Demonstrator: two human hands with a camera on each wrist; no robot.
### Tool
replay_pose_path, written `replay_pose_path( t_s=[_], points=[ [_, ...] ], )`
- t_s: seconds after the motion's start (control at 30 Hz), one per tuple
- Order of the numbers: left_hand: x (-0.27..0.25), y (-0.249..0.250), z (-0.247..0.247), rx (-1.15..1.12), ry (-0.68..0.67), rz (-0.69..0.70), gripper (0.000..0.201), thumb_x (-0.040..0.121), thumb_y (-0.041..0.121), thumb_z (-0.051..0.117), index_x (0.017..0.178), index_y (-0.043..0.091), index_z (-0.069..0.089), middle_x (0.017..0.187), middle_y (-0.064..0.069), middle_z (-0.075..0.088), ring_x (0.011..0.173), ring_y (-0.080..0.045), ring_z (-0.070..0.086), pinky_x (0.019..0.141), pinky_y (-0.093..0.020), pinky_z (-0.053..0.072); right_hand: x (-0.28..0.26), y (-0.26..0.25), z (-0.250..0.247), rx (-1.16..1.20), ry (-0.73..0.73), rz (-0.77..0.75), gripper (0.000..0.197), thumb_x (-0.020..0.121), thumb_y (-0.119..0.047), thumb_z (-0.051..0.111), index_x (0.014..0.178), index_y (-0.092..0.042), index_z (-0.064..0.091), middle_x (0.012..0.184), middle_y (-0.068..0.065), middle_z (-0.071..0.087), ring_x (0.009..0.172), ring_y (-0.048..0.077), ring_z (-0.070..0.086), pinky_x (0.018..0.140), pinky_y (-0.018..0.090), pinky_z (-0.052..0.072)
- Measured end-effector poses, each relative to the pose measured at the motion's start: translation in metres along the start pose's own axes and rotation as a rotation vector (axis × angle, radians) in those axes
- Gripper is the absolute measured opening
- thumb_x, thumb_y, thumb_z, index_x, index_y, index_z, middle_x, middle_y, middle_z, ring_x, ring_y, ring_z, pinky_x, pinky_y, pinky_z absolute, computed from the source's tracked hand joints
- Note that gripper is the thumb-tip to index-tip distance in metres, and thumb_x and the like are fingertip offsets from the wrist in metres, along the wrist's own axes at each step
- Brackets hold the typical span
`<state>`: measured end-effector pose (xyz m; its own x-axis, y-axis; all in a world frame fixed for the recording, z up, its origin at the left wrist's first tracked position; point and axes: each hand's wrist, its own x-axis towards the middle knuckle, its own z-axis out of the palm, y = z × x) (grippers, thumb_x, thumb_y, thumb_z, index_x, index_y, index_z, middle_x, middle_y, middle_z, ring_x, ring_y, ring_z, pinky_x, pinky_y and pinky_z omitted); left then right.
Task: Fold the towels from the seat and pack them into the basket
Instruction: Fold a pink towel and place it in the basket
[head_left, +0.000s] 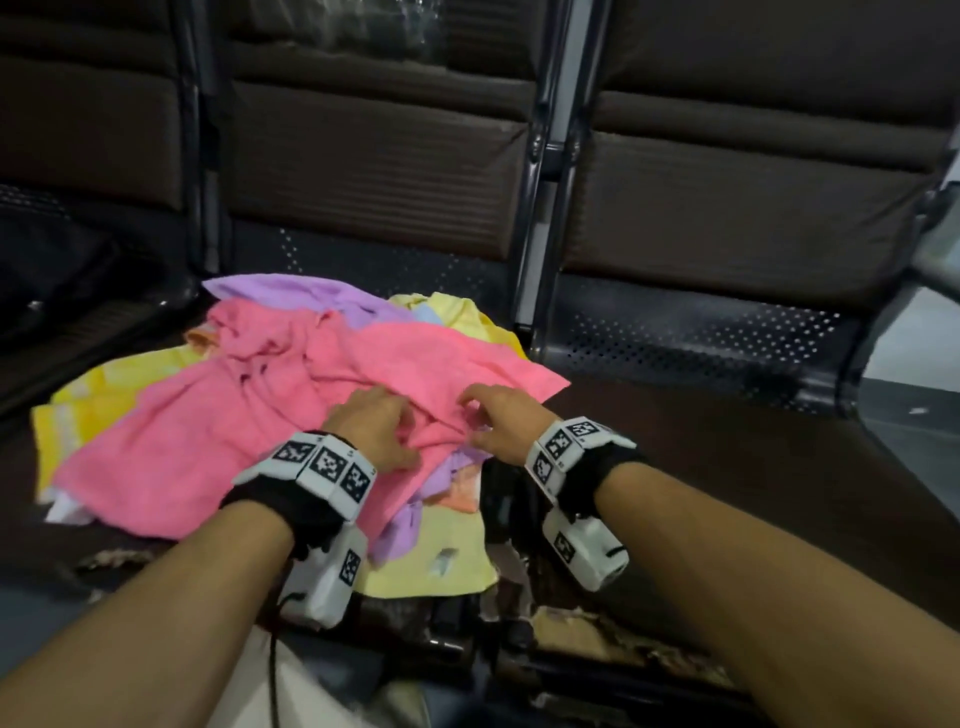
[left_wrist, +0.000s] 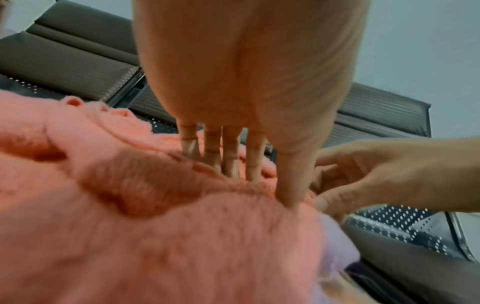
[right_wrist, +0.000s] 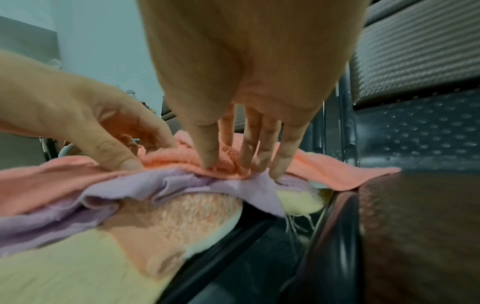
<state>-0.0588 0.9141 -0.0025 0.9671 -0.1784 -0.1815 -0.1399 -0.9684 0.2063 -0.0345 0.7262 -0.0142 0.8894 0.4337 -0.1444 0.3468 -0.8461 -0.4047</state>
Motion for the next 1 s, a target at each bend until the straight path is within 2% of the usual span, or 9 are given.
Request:
replay_pose_path(
  t_s=[0.13,0.23,0.37,0.47,0.57,0.7,0.83,0.9,1.0],
  points=[
    [0.005,-0.004,0.009,-0.045,0.032,-0.002,0.025,0.074,0.035,0.073,0.062,0.026,0.053,0.075,0.007,0.055,0.081,-0.019,0.056,0.072,-0.028,0.038,0.016,-0.003,0.017,-0.016,0.083,0.003,0.021,0.085,-0.028,0.065,0.104,-0.018,0.063,0.098,0.007,0.059,0.093,0.026,0.057,0.081,0.032,0.046],
    [0.008,-0.001,0.006,-0.199,0.067,0.076,0.029,0.082,0.028,0.067,0.060,0.027,0.048,0.063,0.008,0.050,0.072,-0.023,0.056,0.063,-0.028,0.038,0.011,-0.002,0.008,0.065,0.158,-0.021,0.014,0.087,-0.028,0.063,0.090,-0.014,0.064,0.090,0.005,0.058,0.087,0.024,0.054,0.075,0.031,0.043],
    [0.003,0.028,-0.005,-0.321,0.270,0.192,0.024,0.091,0.028,0.051,0.068,0.031,0.044,0.068,0.013,0.055,0.067,-0.015,0.054,0.055,-0.028,0.037,-0.019,0.007,-0.024,0.419,0.242,-0.019,0.006,0.092,-0.016,0.056,0.090,-0.011,0.058,0.084,0.005,0.061,0.080,0.021,0.058,0.079,0.035,0.047],
    [-0.002,0.063,-0.012,-0.387,0.367,0.247,0.018,0.092,0.028,0.050,0.075,0.032,0.046,0.079,0.009,0.060,0.071,-0.014,0.053,0.060,-0.029,0.037,-0.048,0.020,-0.053,0.543,0.335,-0.026,0.006,0.095,-0.013,0.052,0.089,-0.014,0.053,0.074,0.005,0.057,0.069,0.015,0.052,0.068,0.032,0.043],
    [-0.006,0.103,-0.018,-0.512,0.405,0.328,0.011,0.092,0.029,0.054,0.082,0.025,0.058,0.083,0.005,0.066,0.075,-0.015,0.058,0.067,-0.032,0.044,-0.080,0.038,-0.074,0.596,0.469,-0.015,0.012,0.096,-0.013,0.051,0.086,-0.018,0.053,0.077,-0.003,0.057,0.070,0.009,0.052,0.069,0.027,0.044],
    [-0.018,0.165,-0.022,-0.671,0.325,0.511,0.009,0.090,0.021,0.059,0.082,0.018,0.061,0.080,0.004,0.063,0.075,-0.013,0.057,0.074,-0.033,0.046,-0.128,0.069,-0.102,0.711,0.724,0.019,0.016,0.095,-0.012,0.053,0.082,-0.020,0.058,0.079,0.002,0.059,0.074,0.012,0.052,0.072,0.029,0.044],
    [-0.030,0.205,-0.013,-0.749,0.151,0.633,0.014,0.090,0.020,0.060,0.082,0.010,0.061,0.072,0.002,0.057,0.069,-0.011,0.051,0.071,-0.036,0.046,-0.173,0.105,-0.112,0.825,0.952,0.022,0.016,0.090,-0.014,0.062,0.074,-0.019,0.062,0.071,-0.005,0.060,0.068,0.006,0.052,0.067,0.024,0.043],
    [-0.031,0.217,-0.004,-0.737,0.057,0.659,0.016,0.091,0.022,0.060,0.084,0.009,0.063,0.073,0.004,0.060,0.069,-0.008,0.053,0.072,-0.034,0.047,-0.188,0.121,-0.098,0.872,0.988,0.060,0.013,0.086,-0.013,0.066,0.075,-0.019,0.064,0.071,-0.004,0.062,0.067,0.005,0.055,0.067,0.023,0.044],
    [-0.031,0.224,0.010,-0.610,-0.141,0.672,0.024,0.092,0.024,0.057,0.084,0.003,0.066,0.071,0.001,0.061,0.066,-0.009,0.054,0.070,-0.032,0.048,-0.198,0.134,-0.080,0.777,0.854,0.038,0.018,0.081,-0.001,0.069,0.075,-0.018,0.063,0.073,-0.002,0.064,0.064,-0.003,0.057,0.066,0.015,0.046]
  ],
)
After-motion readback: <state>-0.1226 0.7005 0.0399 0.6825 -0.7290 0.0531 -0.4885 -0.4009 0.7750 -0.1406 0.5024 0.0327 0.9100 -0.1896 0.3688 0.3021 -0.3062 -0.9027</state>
